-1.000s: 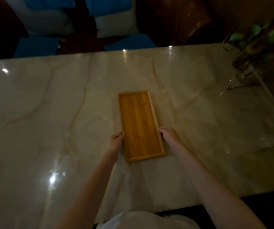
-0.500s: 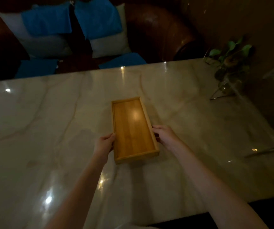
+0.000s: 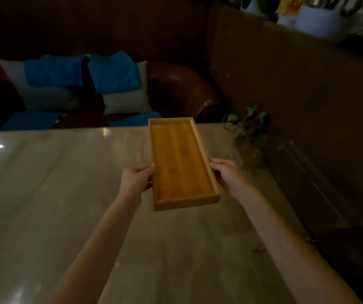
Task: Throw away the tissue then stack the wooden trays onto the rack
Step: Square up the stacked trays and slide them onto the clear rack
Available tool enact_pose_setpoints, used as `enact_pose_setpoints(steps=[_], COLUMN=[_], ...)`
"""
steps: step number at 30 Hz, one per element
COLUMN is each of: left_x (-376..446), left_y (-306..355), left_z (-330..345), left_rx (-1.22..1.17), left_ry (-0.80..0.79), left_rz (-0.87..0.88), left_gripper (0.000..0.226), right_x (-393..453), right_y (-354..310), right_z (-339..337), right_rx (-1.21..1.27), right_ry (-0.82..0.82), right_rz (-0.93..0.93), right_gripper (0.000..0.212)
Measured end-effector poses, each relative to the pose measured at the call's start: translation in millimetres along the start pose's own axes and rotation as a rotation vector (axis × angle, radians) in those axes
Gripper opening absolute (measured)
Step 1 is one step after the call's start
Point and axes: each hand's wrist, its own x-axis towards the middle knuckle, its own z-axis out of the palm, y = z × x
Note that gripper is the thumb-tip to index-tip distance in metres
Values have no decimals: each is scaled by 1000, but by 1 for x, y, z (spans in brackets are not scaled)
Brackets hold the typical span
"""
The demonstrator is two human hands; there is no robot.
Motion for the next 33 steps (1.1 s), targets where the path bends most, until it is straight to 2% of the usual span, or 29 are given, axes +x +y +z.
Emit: enact_pose_setpoints(steps=[5,9,14,16,24,31,33], left_x=[-26,-40,-58,-63,-71,-67,-65], left_y=[-3,-16,-37,-43,-55,-62,-62], left_z=[75,134,191,207,243,251,253], left_rx=[1,-9,14,39,64,26,34], left_ry=[-104,-140,-179,-207,-229,-225,-228], left_rz=[96,79,44,29,-26,-79,-101], left_gripper=[31,32,5,17,26,17,21], right_x=[-14,-21,-35,-41,-31,-20,-18], right_y=[-6,6,24,28,46,53,53], right_z=[-79,-135,-190,-205,-243,-246,-245], right_rx=[-53,-77,-84,-79,-155,-108,-86], right_ry=[125,272,304,308,335,297,294], right_rz=[-1,33,97,110,140,157,152], right_gripper=[25,32,33,31,34,30,29])
